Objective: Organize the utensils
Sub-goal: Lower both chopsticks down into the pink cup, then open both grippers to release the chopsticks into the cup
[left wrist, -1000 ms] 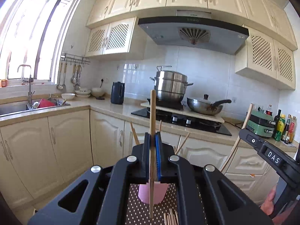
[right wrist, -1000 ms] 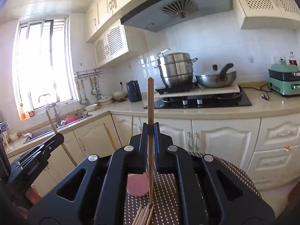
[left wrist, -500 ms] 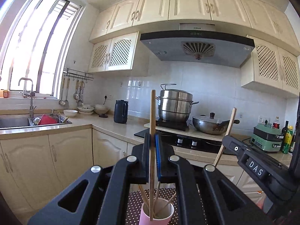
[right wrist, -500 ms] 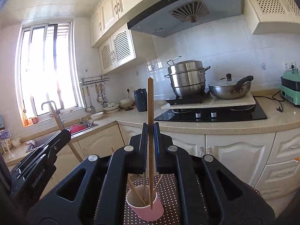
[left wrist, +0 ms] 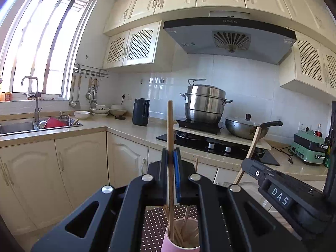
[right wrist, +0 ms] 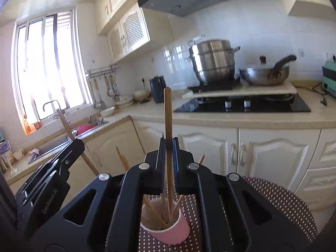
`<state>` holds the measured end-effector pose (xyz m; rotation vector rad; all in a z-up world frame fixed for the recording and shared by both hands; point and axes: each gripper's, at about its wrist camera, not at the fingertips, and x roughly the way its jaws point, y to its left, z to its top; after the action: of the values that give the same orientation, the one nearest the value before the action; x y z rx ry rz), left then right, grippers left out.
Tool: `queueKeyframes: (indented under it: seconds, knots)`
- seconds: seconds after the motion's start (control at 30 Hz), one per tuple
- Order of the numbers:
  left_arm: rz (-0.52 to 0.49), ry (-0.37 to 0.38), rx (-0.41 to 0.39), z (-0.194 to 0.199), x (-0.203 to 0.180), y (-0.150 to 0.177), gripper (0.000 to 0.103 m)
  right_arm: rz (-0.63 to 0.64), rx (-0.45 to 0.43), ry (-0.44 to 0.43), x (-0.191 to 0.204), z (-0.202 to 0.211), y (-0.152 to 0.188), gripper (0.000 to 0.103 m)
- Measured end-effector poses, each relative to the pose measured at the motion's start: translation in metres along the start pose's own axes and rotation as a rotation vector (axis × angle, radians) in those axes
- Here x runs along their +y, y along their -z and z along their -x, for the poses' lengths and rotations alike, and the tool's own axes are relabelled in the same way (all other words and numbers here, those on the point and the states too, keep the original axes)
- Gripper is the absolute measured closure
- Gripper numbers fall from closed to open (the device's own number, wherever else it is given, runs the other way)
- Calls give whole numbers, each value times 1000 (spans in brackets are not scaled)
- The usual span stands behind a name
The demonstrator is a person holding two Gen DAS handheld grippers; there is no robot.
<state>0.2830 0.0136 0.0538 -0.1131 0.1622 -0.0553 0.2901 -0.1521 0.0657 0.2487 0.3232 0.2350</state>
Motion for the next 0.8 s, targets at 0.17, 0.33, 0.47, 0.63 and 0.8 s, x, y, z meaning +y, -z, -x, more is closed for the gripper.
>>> queueKeyframes:
  seconds: [0.17,0.33,0.47,0.63,0.8]
  knots:
    - [-28,-2,37,-5,6,18,95,1,103,-28,-8,-10,23,95]
    - [-56,-4,55,0,9,29,72,-1,120,-27,-13,-2,37,14]
    - [-56,-9,69,7,14,36,68,48,61,3,-11,19,40,14]
    - [-47,7,64,21,18,37,59,58,61,23,-13,37,45,10]
    - [-78,18,56,40,14,43,55,71,39,58,-16,55,51,7]
